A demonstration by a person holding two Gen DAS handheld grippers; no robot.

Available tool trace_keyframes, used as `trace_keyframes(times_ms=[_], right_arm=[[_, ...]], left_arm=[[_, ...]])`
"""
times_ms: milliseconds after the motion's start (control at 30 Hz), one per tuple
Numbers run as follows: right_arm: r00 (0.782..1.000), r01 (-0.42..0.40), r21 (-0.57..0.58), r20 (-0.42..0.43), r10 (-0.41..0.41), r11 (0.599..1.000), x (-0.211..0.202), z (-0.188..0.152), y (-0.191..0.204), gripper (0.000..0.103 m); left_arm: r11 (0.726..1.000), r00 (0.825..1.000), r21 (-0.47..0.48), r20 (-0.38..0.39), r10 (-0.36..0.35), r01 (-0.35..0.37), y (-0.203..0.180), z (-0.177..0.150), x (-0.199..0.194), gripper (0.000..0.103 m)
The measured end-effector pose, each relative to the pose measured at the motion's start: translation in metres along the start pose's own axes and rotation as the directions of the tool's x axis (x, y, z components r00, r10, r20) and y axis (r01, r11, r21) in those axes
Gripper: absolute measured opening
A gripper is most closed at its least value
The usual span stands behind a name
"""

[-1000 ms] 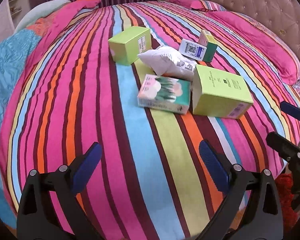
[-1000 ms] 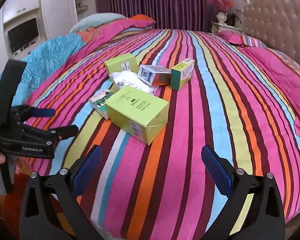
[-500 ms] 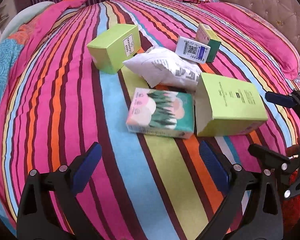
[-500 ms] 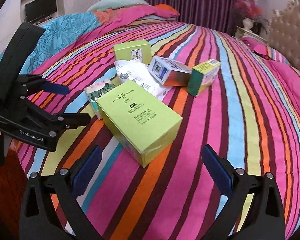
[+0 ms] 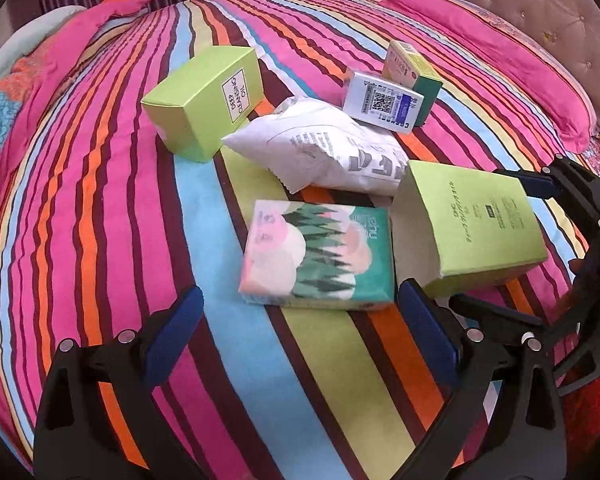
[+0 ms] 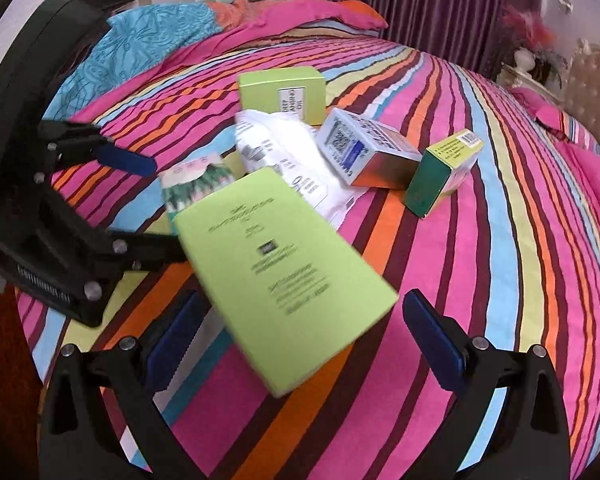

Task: Collect trash
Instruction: 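Grasp the pink-green tissue pack with the left tool while the right tool grasps the lime-green DHC box, then carry the tissue pack and lime-green box over the wastebasket with both tools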

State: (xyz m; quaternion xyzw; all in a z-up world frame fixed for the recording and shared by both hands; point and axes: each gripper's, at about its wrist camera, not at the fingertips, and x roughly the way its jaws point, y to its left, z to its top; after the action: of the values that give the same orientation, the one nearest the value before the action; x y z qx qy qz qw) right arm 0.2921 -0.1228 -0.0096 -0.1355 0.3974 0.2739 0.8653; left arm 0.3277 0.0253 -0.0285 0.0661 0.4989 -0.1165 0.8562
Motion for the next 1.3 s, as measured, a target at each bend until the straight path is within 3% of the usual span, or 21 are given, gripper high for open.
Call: trace_keyframes(times_ms=[300, 400, 567, 633, 700, 967, 1300], right_arm=[[0.999, -0.024, 0.184, -0.032, 0.031, 0.983, 0.010, 0.002, -0.018, 0.093], [0.999, -0.034, 0.245, -0.021, 0.041, 0.969, 0.009, -0.001, -0.022, 0.077], [0.999, -0.043, 0.319, -0.017, 0.051, 0.947, 0.000, -0.005, -0.025, 0.070], [0.999, -0.030, 0.349, -0.014, 0.037, 0.936, -0.006, -0.008, -0.026, 0.068], [1.000, -0.020, 0.376, -0.008, 0.025, 0.927, -0.011, -0.012, -0.027, 0.067], [0.999, 0.034, 0.465, 0.006, -0.042, 0.885, -0.031, -0.028, -0.031, 0.066], [0.994, 0.103, 0.489, -0.025, -0.104, 0.866, -0.051, -0.038, -0.027, 0.066]], left_arm=[[0.999, 0.999, -0.013, -0.023, 0.048, -0.048, -0.004, 0.009, 0.019, 0.095], [0.998, 0.998, -0.032, -0.029, 0.062, -0.063, -0.004, 0.011, 0.023, 0.095], [0.992, 0.996, -0.099, -0.028, 0.080, -0.083, -0.002, 0.010, 0.024, 0.095], [0.991, 0.997, -0.102, -0.021, 0.079, -0.081, -0.004, 0.009, 0.023, 0.086], [0.990, 0.996, -0.102, 0.000, 0.093, -0.092, -0.006, 0.005, 0.018, 0.070], [0.986, 0.998, -0.154, 0.012, 0.059, -0.057, -0.001, -0.008, 0.001, 0.070], [0.982, 0.998, -0.177, 0.017, 0.062, -0.058, -0.004, -0.035, -0.024, 0.070]])
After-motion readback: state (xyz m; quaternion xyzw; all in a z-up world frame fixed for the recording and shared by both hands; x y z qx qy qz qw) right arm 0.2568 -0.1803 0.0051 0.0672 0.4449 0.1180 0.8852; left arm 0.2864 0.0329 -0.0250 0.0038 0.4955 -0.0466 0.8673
